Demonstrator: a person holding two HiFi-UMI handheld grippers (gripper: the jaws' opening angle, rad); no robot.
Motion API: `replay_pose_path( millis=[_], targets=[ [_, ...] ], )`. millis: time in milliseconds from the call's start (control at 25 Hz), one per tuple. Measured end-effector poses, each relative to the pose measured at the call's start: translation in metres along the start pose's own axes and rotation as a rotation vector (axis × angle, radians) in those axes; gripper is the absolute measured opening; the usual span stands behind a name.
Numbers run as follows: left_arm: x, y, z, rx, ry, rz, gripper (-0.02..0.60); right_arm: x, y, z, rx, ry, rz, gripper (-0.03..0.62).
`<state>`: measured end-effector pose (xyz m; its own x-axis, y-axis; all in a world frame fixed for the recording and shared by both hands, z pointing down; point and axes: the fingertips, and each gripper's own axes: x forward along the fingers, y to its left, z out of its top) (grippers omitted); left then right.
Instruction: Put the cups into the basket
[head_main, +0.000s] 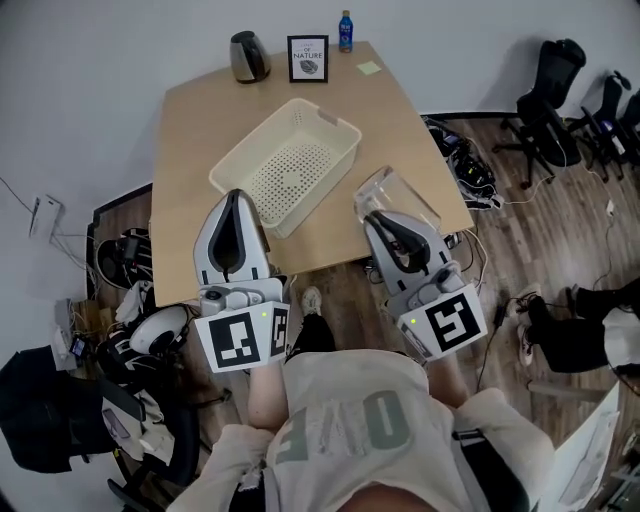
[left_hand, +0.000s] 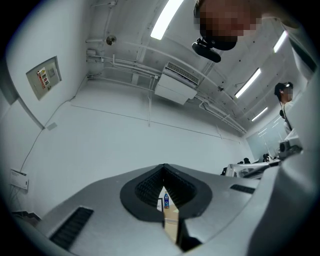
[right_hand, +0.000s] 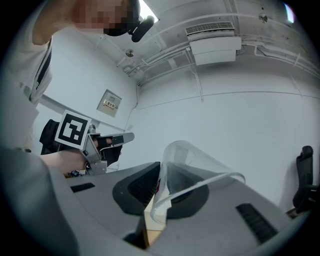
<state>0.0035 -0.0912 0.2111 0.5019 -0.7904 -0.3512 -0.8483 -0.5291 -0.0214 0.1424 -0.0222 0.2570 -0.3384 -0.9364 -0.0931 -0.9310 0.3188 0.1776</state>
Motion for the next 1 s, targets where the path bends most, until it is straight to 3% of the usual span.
replay_pose_path(
  millis=[640,1000],
  targets=[
    [0.116,0.116,-0.049,-0.037,0.012,-0.015,0.005,0.173,-0.027,-0.013,-0.054,0.065,-0.016,0.024],
    [0.158,0.14,-0.075,-0.032,0.031,-0.046,0.005,0.232,-0.037,-0.03,-0.09,0.123,-0.003,0.024]
  ],
)
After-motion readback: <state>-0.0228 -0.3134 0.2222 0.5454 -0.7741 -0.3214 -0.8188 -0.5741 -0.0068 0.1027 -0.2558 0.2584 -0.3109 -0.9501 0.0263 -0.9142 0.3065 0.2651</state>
